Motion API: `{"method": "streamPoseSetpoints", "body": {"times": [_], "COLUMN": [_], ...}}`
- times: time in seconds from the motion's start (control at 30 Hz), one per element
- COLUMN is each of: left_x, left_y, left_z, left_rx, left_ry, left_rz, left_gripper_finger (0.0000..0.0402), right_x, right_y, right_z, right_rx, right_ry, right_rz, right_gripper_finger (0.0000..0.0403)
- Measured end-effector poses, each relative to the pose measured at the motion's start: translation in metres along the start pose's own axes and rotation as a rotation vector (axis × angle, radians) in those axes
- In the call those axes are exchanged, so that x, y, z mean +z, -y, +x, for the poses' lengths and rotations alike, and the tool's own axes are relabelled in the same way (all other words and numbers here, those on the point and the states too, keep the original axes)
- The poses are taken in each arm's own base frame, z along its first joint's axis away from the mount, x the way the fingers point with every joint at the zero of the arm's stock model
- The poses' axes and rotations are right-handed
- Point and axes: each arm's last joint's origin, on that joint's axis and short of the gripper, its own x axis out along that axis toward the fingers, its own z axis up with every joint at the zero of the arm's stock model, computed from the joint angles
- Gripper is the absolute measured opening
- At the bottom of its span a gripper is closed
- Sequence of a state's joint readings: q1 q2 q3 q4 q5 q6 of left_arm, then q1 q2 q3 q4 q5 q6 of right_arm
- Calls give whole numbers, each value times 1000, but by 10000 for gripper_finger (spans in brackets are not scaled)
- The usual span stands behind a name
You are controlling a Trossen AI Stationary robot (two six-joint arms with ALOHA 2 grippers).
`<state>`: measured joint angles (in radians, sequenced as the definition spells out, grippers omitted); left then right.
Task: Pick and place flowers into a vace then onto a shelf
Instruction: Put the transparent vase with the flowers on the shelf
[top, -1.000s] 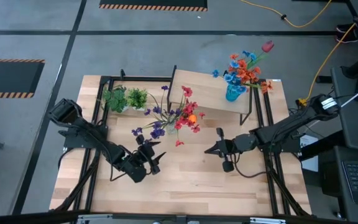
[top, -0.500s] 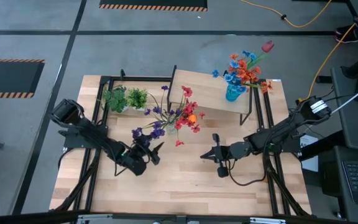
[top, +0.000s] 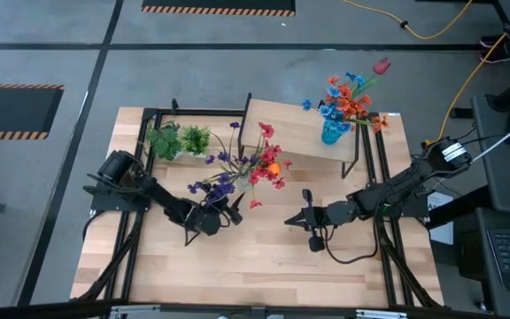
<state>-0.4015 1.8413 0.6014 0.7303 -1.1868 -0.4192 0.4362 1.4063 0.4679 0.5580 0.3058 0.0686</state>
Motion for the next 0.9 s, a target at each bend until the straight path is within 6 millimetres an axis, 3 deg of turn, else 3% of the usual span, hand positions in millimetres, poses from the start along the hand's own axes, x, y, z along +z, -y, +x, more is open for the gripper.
{"method": "streamPoseSetpoints", "body": {"times": [0.57,0.9], "left_x": [10,13], "left_y": [-14,-23], "left_z": [34,52], "left_rx": [80,33], "left_ry": [17,-17], "left_rz": [-72,-91], "left_gripper_finger": [253,253], "right_x": [-1,-1], "right_y": [0,0], "right_z": [0,0], "right_rx": [0,0], "right_ry": [-9,-10], "right_rz": [-27,-30], "right_gripper_finger": [0,0]}}
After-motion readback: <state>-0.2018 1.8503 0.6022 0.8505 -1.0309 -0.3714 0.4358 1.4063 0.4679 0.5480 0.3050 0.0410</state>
